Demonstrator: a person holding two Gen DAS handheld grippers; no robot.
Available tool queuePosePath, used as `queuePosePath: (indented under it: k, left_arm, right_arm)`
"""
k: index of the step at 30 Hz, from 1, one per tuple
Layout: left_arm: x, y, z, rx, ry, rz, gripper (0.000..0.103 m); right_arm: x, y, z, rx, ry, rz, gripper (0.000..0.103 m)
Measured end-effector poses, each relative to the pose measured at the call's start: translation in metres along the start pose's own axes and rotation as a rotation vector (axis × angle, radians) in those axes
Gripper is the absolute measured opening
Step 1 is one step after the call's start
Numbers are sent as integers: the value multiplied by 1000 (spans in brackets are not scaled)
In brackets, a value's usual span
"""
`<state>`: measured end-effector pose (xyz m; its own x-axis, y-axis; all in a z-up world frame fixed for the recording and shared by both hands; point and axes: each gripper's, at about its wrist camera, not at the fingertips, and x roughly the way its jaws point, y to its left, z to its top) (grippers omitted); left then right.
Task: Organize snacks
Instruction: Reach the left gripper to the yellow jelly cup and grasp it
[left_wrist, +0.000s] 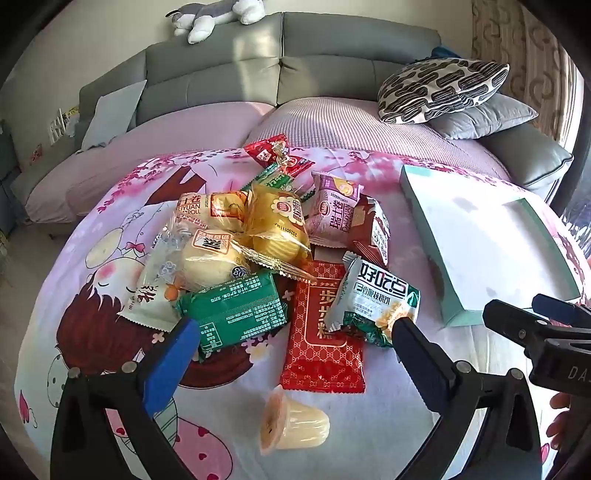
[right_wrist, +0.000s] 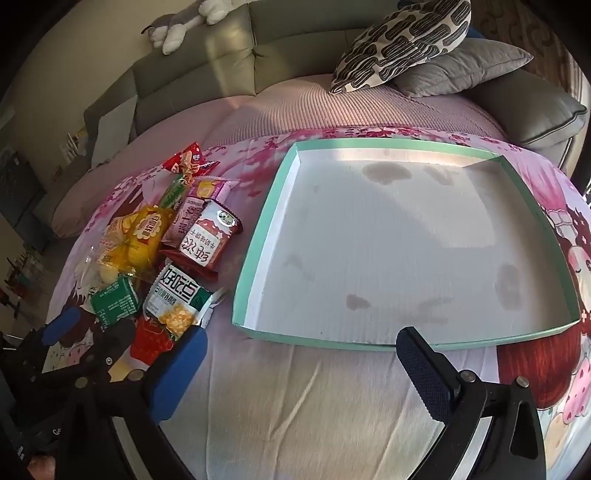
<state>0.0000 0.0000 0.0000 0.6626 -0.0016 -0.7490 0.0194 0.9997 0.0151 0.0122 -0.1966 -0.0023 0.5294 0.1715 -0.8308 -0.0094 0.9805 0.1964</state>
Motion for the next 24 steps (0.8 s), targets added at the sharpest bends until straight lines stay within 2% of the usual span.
queuePosePath:
  k: [10,11,24]
  left_arm:
    - [-5,-4,-1,-10,-26,5,103]
    - [-3,5,0,-13,-32,7,103]
    - [-2,11,-1,-39,-33,-1,103]
  right_arm:
    - [0,2,1,-3,-9,-5,103]
    - [0,2,2,-3,-11,-4,103]
    - [-1,3,2,-2,-17,12,103]
